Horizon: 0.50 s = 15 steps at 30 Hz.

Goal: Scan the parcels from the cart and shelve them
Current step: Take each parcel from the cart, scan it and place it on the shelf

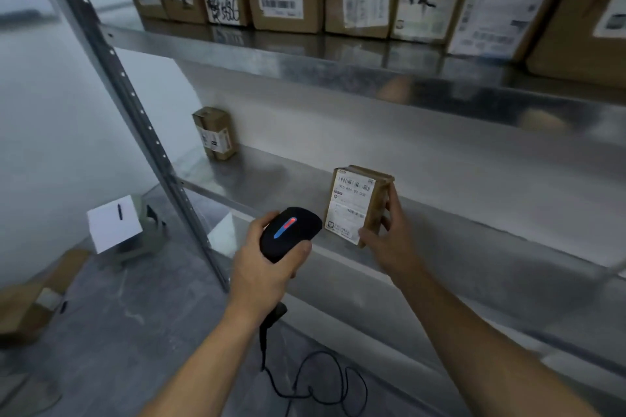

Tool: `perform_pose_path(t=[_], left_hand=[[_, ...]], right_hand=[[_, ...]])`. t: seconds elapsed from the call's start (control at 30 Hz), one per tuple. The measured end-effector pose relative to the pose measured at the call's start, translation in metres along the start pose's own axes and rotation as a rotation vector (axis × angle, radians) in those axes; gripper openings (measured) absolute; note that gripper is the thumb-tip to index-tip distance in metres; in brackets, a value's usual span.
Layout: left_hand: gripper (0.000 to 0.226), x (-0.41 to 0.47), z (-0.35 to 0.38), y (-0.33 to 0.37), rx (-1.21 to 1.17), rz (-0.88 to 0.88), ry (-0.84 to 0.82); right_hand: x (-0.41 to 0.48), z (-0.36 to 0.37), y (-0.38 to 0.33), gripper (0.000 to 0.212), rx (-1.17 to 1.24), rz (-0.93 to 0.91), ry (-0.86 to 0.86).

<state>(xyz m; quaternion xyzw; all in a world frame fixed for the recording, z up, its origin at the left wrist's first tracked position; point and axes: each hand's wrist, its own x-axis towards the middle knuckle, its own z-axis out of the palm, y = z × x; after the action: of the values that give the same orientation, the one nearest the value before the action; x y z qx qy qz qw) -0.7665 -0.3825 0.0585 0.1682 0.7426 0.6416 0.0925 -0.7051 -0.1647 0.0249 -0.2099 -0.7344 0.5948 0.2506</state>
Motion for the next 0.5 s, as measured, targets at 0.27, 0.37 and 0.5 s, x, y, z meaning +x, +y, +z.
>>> perform_pose_path(t=[0.27,0.37,0.5], left_hand=[[0.068,0.062,-0.007,-0.006,-0.017,-0.005,0.117],[0.062,0.08,-0.018,-0.012,-0.009,-0.01,0.153],[0.054,0.105,-0.035,-0.017,-0.019,-0.027,0.212]], right_hand=[[0.084,0.04,-0.003,0.088,-0.039,-0.039,-0.136],[0.103,0.061,0.0,0.094,-0.065,-0.038,-0.162],[0.126,0.091,0.007,0.086,-0.061,-0.023,-0.211]])
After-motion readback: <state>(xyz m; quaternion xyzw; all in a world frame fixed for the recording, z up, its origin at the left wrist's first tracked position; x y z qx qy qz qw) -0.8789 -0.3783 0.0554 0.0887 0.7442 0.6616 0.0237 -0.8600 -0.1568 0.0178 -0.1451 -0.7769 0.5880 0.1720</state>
